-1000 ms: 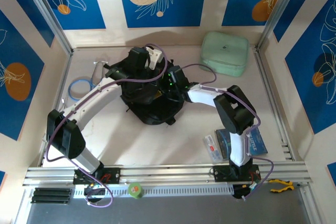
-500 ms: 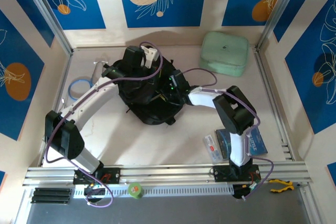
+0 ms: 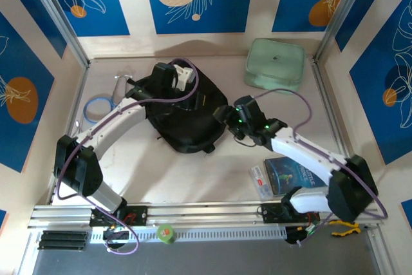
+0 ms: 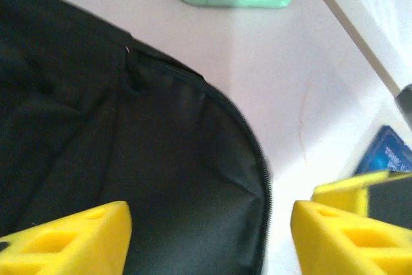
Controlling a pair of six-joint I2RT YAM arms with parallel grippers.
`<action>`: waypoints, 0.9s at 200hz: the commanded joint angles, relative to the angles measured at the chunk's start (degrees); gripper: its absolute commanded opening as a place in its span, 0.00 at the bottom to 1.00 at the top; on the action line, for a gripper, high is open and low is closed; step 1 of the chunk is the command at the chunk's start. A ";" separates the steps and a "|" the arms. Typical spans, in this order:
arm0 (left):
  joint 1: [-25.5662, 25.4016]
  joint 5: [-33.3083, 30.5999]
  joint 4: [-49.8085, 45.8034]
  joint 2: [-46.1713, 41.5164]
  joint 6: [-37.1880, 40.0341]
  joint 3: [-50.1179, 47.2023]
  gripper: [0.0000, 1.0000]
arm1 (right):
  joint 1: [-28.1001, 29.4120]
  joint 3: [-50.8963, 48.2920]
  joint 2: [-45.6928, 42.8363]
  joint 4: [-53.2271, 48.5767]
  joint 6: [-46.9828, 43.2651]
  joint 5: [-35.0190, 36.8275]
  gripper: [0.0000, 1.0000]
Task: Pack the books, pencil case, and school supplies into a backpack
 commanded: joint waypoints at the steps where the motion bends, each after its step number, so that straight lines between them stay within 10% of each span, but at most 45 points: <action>1: 0.80 2.68 -0.48 -2.03 -0.26 -0.95 0.79 | -5.07 -3.46 -5.52 -17.59 -1.39 9.64 0.80; 38: 1.84 -3.72 -2.06 -3.55 -1.16 -2.01 0.96 | -17.92 -8.16 -13.34 -27.43 -4.93 7.82 1.00; 180: 1.76 3.50 -0.84 -1.23 -3.73 -1.31 1.00 | -44.67 -21.86 -11.65 -11.40 -13.53 -14.24 0.99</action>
